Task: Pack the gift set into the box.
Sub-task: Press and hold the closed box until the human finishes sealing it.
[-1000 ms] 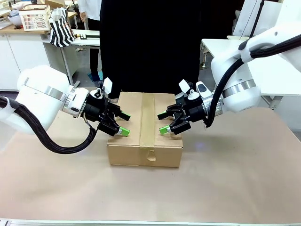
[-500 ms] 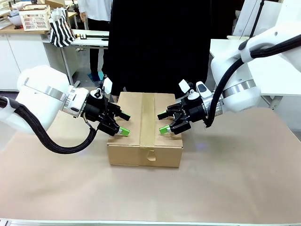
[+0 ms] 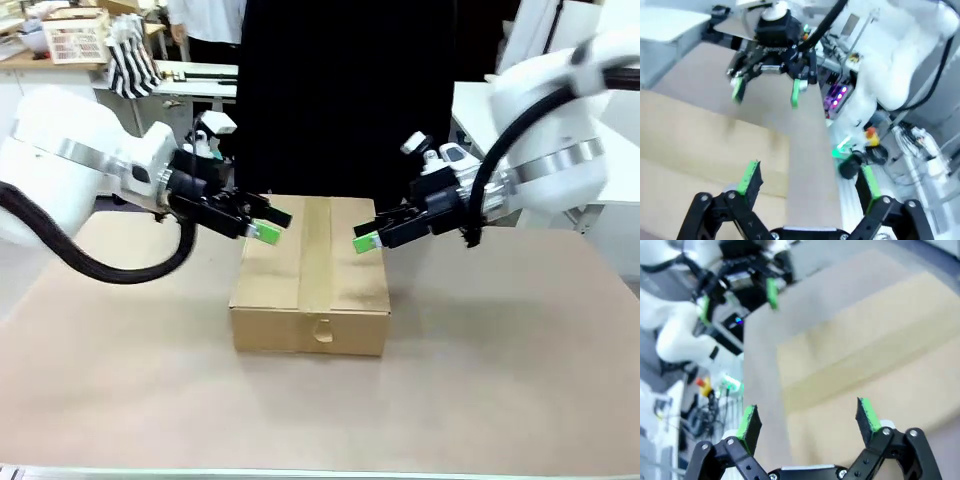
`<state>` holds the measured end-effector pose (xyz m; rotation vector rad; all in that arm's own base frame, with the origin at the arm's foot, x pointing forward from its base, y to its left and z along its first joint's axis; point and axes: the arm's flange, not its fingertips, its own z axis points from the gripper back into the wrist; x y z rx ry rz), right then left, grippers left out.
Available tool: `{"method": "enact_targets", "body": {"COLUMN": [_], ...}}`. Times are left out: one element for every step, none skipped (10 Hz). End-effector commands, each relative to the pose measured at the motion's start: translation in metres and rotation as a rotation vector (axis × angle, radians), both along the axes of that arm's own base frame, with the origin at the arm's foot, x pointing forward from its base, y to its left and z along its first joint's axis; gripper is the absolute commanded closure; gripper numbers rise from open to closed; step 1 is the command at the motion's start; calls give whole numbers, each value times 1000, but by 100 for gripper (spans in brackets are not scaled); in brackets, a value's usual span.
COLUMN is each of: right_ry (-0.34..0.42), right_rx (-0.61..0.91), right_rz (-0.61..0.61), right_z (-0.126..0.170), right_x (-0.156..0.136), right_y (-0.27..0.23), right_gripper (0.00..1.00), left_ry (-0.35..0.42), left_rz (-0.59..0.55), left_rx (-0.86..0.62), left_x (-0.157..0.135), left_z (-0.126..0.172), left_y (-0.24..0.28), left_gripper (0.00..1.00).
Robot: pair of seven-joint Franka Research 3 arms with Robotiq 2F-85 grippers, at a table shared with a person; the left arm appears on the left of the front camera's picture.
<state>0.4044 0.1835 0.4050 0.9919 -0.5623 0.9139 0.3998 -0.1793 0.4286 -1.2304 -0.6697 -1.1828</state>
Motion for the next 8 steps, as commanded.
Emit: {"method": "enact_targets", "body": {"right_ry": [146, 177, 206, 206, 197, 167, 207, 207], "right_rx": [-53, -34, 31, 137, 230, 219, 114, 114], "right_rz": [-273, -375, -490, -570, -605, -664, -587, -587], "right_z": [44, 53, 56, 53, 41, 25, 72, 72], "right_x": [-47, -61, -73, -85, -95, -92, -51, -51], "right_y": [-73, -112, -150, -188, -219, -225, -206, -206], "right_gripper": [0, 0, 0, 0, 0, 0, 0, 0], "left_ry": [219, 275, 350, 394, 450, 458, 426, 448], "left_rz": [55, 34, 109, 209, 332, 387, 465, 324], "left_rx": [81, 91, 70, 15, -58, -96, -94, -30], "left_x": [-35, -48, -58, -72, -89, -100, -96, -82], "left_z": [25, 26, 21, 8, -14, -34, -52, -16], "left_y": [68, 100, 136, 172, 206, 218, 214, 221], "left_gripper": [0, 0, 0, 0, 0, 0, 0, 0]}}
